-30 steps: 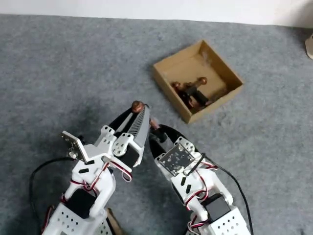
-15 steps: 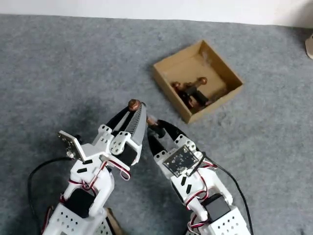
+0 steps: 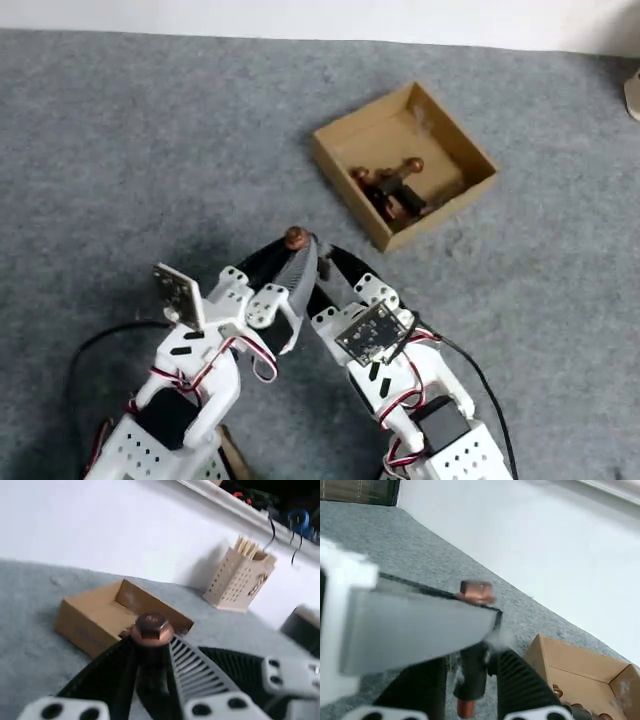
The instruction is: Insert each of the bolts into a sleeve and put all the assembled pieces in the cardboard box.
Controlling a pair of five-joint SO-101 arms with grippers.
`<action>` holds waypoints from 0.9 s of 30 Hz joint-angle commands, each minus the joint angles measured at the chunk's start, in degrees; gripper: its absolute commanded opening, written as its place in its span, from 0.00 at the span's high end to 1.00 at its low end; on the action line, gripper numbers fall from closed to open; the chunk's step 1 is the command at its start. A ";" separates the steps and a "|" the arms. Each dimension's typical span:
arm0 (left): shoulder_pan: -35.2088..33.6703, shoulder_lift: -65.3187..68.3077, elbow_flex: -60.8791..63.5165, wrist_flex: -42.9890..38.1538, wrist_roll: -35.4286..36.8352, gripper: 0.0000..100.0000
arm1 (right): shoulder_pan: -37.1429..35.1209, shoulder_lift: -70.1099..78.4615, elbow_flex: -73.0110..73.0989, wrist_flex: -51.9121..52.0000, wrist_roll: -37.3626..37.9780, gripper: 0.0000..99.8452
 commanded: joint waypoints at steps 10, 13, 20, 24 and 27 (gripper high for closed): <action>4.88 -0.92 1.10 14.77 -7.56 0.57 | 4.88 -1.10 6.99 -3.56 -0.62 1.00; 4.79 -0.92 0.92 17.32 -7.91 0.50 | 9.80 -1.10 6.99 -5.32 -3.87 1.00; -3.91 -0.92 0.84 17.23 -7.91 0.56 | 11.30 -0.31 4.09 2.42 -5.80 1.00; -6.99 -0.92 0.84 17.23 -7.91 0.65 | 12.70 3.03 -0.31 3.65 -5.71 1.00; -7.34 -0.92 1.10 17.14 -7.91 0.71 | 15.52 11.65 -5.32 1.19 -5.71 1.00</action>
